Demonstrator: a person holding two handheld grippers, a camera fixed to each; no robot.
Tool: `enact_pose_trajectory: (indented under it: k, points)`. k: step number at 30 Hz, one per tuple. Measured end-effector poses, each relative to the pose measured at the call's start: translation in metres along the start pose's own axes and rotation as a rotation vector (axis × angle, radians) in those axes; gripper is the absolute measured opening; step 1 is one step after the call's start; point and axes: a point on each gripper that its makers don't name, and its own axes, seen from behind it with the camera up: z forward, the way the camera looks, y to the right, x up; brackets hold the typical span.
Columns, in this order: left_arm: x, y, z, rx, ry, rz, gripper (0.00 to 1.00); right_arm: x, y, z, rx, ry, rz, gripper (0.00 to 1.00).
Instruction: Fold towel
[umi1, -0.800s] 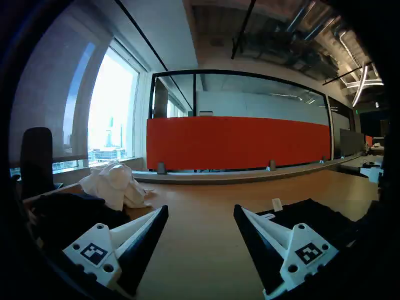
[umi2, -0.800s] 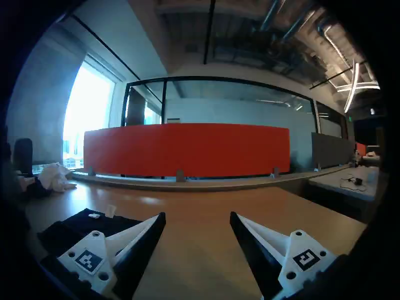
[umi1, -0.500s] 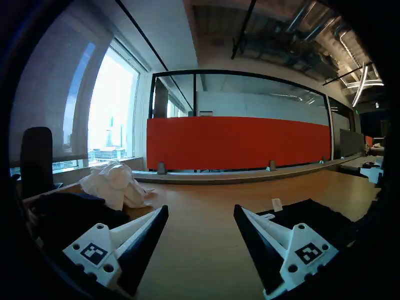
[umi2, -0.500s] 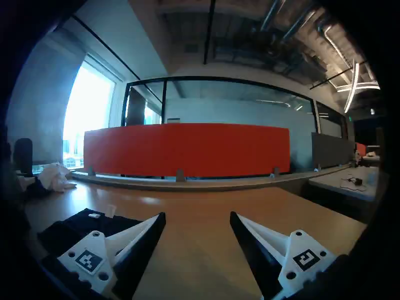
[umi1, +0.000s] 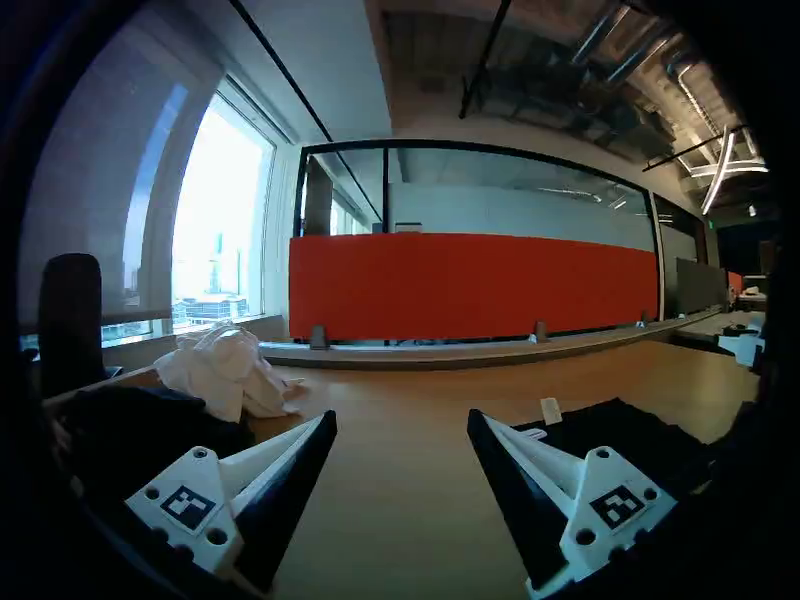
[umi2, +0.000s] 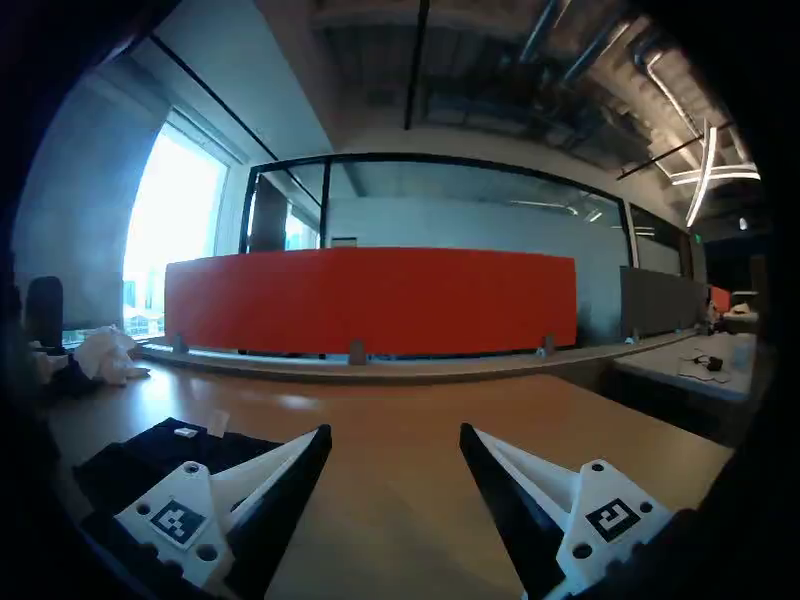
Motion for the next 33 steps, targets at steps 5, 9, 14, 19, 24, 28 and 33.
enact_pose_trajectory:
  k: [5, 9, 14, 19, 24, 28, 33]
  points:
    - [0.008, -0.007, 0.002, 0.03, 0.003, -0.03, 0.97, 0.013, 0.005, -0.001, -0.024, 0.006, 0.018, 0.99]
    - [0.031, -0.018, 0.002, 0.061, 0.012, -0.037, 0.97, 0.034, 0.006, -0.003, -0.033, 0.009, 0.018, 0.99]
    - [0.067, -0.021, 0.0, 0.061, 0.004, -0.019, 0.97, 0.074, 0.002, -0.007, -0.034, 0.014, 0.007, 1.0]
    - [0.109, -0.018, -0.005, 0.04, -0.005, -0.029, 0.97, 0.119, -0.001, -0.012, -0.038, 0.017, 0.0, 0.99]
    - [0.148, -0.018, -0.013, 0.031, -0.016, -0.019, 0.97, 0.158, -0.003, -0.018, -0.044, 0.009, -0.002, 0.99]
    - [0.176, -0.017, -0.017, 0.022, -0.022, -0.014, 0.97, 0.183, -0.006, -0.021, -0.045, 0.009, -0.002, 1.0]
    - [0.198, -0.019, -0.021, 0.019, -0.032, -0.003, 0.97, 0.205, -0.01, -0.023, -0.038, 0.007, -0.003, 0.99]
